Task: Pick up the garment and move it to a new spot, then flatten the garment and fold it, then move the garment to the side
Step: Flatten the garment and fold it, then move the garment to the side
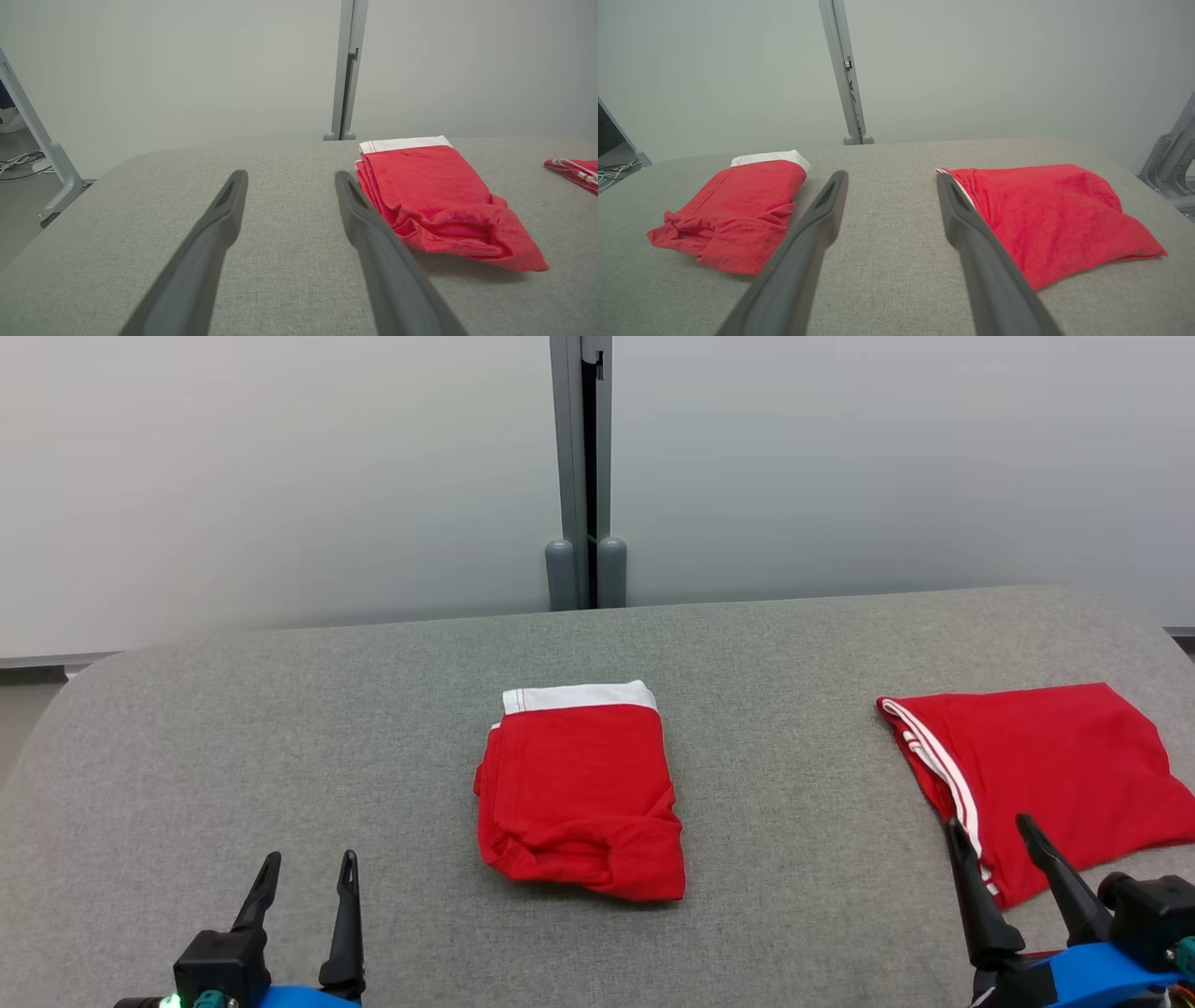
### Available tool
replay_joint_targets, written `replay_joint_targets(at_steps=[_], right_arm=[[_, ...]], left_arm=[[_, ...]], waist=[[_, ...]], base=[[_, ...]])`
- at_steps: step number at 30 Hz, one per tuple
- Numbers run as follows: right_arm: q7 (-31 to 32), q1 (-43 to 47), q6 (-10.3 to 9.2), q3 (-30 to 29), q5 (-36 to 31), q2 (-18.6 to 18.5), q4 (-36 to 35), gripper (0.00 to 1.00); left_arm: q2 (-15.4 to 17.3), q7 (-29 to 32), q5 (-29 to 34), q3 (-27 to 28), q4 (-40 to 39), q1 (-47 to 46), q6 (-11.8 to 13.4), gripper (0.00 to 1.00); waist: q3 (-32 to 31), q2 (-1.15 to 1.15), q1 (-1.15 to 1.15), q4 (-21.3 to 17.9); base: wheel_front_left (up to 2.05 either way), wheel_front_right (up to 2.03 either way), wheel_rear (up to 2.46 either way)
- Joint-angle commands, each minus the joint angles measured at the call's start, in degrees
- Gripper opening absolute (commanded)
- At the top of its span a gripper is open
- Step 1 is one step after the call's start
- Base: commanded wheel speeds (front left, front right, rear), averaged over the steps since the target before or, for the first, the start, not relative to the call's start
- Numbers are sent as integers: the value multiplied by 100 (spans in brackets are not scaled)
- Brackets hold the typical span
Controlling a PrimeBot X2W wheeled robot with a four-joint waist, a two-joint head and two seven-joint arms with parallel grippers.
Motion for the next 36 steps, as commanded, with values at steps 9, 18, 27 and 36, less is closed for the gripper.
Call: replay_joint_targets(at_steps=[9, 18, 27, 36], right_arm=[[202, 182, 0, -30, -102, 74, -317, 100], [209, 164, 0, -75, -113, 96, -344, 100], [262, 19, 1, -101, -143, 103, -372, 100], [144, -1296, 0, 606, 121, -166, 753, 100]], left_arm=[[60, -6, -26, 12, -35, 42, 59, 100], [40, -30, -37, -10, -15, -36, 101, 100], [22, -153, 46, -74, -84, -281, 51, 100], [-242, -437, 217, -209, -19, -1329, -142, 100]], waist=[[-2, 1, 1, 25], [23, 1, 1, 43], [262, 1, 1, 216], [1346, 1, 1, 907]], base=[[0, 0, 0], [0, 0, 0], [0, 0, 0], [0, 0, 0]])
